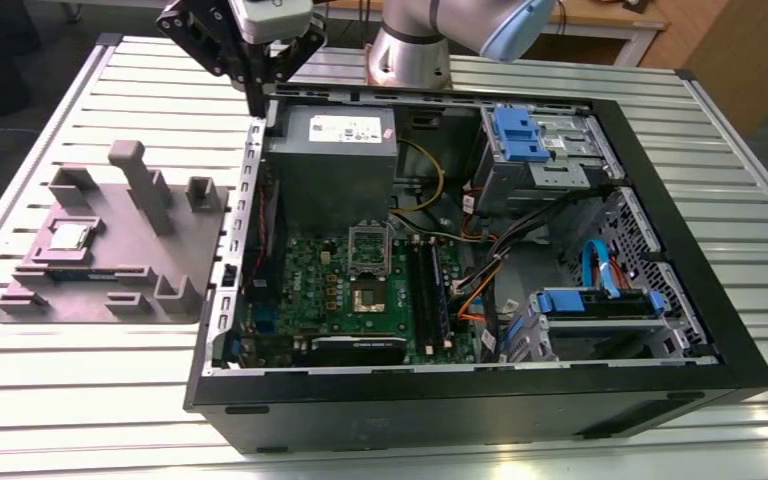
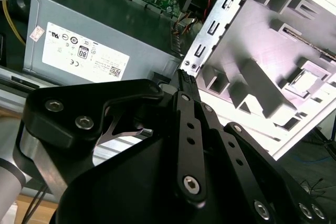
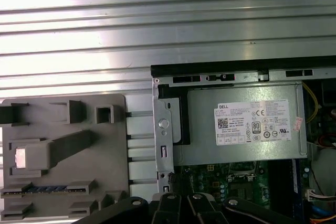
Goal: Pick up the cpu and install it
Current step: 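Reach for the cpu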
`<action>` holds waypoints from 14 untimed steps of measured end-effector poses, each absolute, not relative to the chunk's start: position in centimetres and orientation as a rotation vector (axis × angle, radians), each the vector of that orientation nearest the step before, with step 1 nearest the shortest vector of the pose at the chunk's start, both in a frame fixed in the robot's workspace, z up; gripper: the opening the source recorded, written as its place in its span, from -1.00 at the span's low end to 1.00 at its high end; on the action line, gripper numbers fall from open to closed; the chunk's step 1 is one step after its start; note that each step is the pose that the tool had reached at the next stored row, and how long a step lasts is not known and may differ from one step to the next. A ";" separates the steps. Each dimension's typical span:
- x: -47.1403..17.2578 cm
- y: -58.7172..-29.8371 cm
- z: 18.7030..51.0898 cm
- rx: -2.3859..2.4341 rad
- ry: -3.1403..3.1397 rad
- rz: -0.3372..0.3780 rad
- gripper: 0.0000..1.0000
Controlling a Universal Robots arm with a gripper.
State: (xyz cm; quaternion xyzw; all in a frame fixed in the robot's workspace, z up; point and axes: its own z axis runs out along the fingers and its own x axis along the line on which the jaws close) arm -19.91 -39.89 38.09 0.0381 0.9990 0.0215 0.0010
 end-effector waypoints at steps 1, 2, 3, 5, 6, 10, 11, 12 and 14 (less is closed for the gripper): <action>-19.9 -39.9 38.1 0.120 3.137 0.068 -0.80; -19.9 -39.9 38.1 0.120 3.137 0.068 -0.80; -20.0 -39.9 38.1 0.120 3.137 0.068 -0.80; -20.0 -39.9 38.1 0.120 3.137 0.068 -0.80; -20.0 -39.9 38.1 0.120 3.137 0.068 -0.80; -20.1 -39.9 38.1 0.120 3.137 0.068 -0.80; -20.1 -39.9 38.1 0.120 3.137 0.068 -0.80; -20.2 -39.9 38.1 0.120 3.137 0.068 -0.80; -20.2 -39.9 38.1 0.120 3.137 0.068 -0.80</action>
